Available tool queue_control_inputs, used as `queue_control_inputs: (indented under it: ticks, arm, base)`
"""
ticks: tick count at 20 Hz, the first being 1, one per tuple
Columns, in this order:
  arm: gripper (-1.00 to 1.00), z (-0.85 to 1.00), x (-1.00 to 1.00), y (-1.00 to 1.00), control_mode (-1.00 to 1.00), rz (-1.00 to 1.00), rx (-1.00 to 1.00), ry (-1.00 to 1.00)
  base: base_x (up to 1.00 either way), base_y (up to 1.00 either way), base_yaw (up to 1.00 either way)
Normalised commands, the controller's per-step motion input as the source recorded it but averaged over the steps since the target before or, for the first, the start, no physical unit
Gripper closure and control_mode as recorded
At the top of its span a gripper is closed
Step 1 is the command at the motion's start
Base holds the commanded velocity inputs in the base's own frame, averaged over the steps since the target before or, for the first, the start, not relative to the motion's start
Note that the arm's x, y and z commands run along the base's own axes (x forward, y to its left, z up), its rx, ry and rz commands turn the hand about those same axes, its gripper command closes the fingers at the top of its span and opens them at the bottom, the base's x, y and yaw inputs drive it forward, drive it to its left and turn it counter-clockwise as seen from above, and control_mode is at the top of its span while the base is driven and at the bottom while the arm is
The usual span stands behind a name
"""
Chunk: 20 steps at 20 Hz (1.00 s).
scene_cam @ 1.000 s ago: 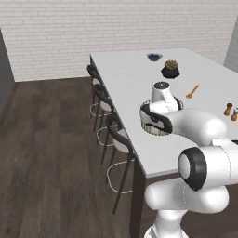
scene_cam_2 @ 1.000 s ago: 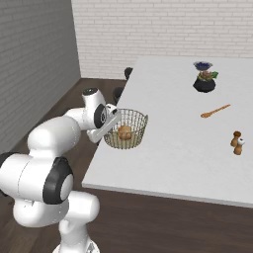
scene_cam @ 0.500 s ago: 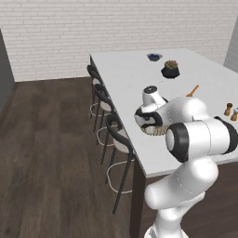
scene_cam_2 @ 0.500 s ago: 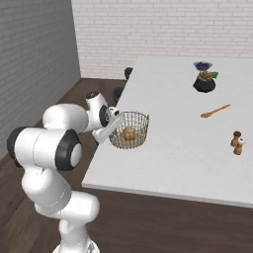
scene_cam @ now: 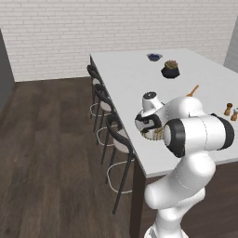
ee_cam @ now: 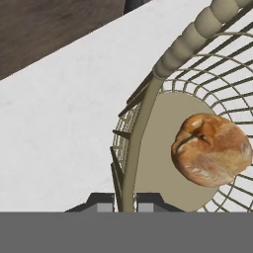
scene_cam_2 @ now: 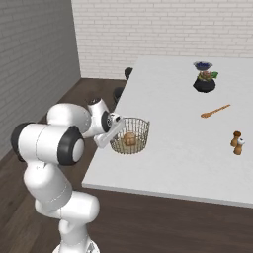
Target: Open the cabinet, pick up the bread from the cabinet and place it in the basket. Then move the basket to the dining counter.
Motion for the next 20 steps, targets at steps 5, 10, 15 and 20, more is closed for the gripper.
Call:
queue_control_inputs:
  ticks: [5, 10, 15, 20]
  arm:
    - [-1.00, -0.25, 0.00, 0.00, -1.00, -0.01, 0.00, -0.01]
    - [-1.00, 0.08, -0.03, -0.18, -1.00, 0.00, 0.02, -0.01]
    - [-1.00, 0.94, -0.86, -0.03, -1.00, 0.00, 0.10, 0.00]
    - [-1.00, 0.91, -0.99, 0.00, -1.00, 0.00, 0.17, 0.00]
  base:
    - [0.00, 0.00, 0.00]
    - [0.00, 0.00, 0.00]
    - [0.00, 0.00, 0.00]
    - [0.00, 0.00, 0.00]
